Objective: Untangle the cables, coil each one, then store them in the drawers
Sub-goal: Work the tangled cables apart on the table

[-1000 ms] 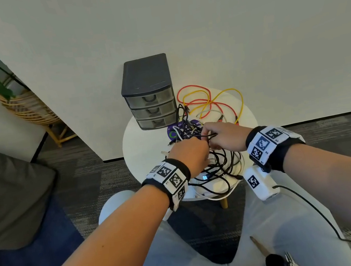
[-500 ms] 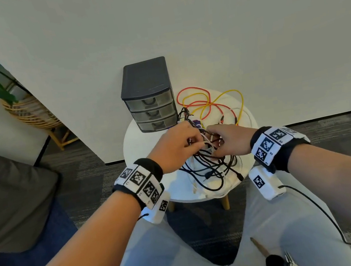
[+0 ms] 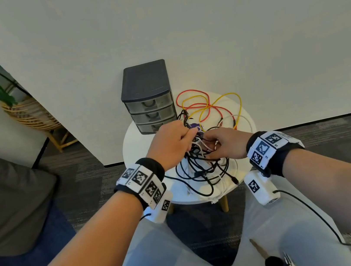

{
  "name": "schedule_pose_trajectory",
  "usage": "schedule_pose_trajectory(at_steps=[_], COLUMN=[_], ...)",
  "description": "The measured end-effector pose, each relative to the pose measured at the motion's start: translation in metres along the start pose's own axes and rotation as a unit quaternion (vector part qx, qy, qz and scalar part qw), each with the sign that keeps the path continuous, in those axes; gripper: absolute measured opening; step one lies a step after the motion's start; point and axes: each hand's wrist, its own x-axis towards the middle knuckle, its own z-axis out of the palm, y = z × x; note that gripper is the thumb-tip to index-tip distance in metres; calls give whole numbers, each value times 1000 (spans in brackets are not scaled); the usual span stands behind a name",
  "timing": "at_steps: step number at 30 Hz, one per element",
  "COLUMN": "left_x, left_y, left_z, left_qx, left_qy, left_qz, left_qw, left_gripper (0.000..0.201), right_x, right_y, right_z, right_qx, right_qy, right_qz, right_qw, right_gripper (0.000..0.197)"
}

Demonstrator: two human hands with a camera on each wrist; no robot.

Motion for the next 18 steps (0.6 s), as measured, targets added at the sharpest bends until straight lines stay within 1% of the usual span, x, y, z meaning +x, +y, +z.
schedule_pose_trajectory(at_steps=[1, 3, 4, 5, 6, 8, 10, 11, 12, 13, 14, 15, 16, 17, 18], left_x=[0, -3, -5, -7, -7, -6, -4, -3, -3, -3, -3, -3, -4, -7, -9], left_y=[-2, -5, -5, -4, -4, -1, -2, -3, -5, -8, -11, -12, -12, -9, -7], left_z=[-2, -4, -5, -5, -4, -2, -2, -2, -4, -6, -8, -12, -15, -18, -19], left_qx=[-47, -127, -147, -143, -108, 25, 135, 158, 156, 122, 57, -29, -123, -218, -307], left_qy=[4, -23, -47, -74, -102, -146, -176, -189, -198, -202, -196, -180, -158, -130, -95], left_qz=[0, 7, 11, 13, 14, 13, 19, 22, 23, 22, 17, 8, -2, -12, -25], left_qw=[999, 992, 988, 987, 989, 989, 975, 969, 967, 972, 979, 983, 980, 967, 947], left_gripper=[51, 42, 38, 36, 35, 31, 26, 23, 20, 18, 16, 15, 15, 15, 16], right_x=[0, 1, 2, 3, 3, 4, 7, 8, 9, 10, 11, 11, 11, 11, 11], right_y=[2, 5, 6, 6, 5, 2, 1, 1, 0, 0, 0, 0, 0, 0, 0], right_z=[2, 4, 3, 3, 2, 1, 0, 0, 1, 2, 3, 4, 5, 5, 5], right_qx=[-1, 13, 20, 27, 36, 46, 55, 58, 54, 42, 27, 16, 13, 19, 27], right_qy=[5, 15, 16, 12, 5, -3, 4, 11, 17, 19, 22, 27, 34, 44, 56], right_qz=[-6, -14, -15, -13, -9, 5, 26, 35, 39, 41, 41, 40, 38, 35, 31], right_qw=[1000, 1000, 1000, 999, 999, 999, 998, 998, 998, 998, 999, 999, 999, 998, 998], right_gripper=[31, 28, 26, 24, 25, 28, 26, 26, 26, 26, 26, 26, 26, 25, 22])
